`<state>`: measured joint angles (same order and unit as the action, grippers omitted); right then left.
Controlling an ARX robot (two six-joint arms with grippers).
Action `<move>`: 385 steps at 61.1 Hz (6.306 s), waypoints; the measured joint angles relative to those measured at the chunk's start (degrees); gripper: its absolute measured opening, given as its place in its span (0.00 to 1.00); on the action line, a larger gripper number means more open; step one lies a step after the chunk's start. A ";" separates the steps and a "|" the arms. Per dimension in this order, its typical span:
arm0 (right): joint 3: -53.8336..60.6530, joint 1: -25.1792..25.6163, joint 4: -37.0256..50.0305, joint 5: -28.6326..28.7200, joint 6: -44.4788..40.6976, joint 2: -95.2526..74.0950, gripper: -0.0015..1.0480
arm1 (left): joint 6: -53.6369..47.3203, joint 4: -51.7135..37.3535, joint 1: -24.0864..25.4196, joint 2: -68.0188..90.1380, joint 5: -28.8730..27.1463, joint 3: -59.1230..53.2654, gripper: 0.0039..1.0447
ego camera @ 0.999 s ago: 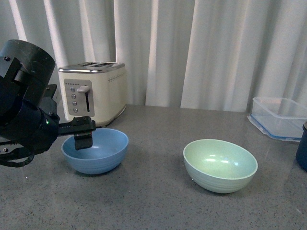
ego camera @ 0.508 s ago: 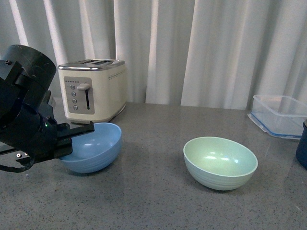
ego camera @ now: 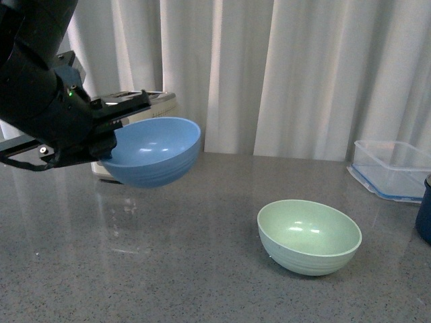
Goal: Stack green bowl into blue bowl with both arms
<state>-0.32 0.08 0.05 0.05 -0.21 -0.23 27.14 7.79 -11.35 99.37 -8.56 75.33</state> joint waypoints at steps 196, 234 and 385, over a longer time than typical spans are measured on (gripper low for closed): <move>0.00 0.00 0.00 0.02 0.00 0.00 0.90 | -10.51 -4.20 -5.53 -27.82 -11.43 -28.48 0.94; 0.00 0.00 0.00 0.00 0.00 0.00 0.90 | -26.62 -48.19 4.13 -45.97 1.73 -62.77 0.03; -27.52 -8.59 -22.29 3.69 7.76 -43.41 0.90 | -26.84 -7.82 11.23 -99.19 8.52 -74.12 0.85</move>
<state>-27.83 -8.51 -22.24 3.75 7.55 -43.64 0.30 -0.03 -0.12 0.19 -0.03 1.21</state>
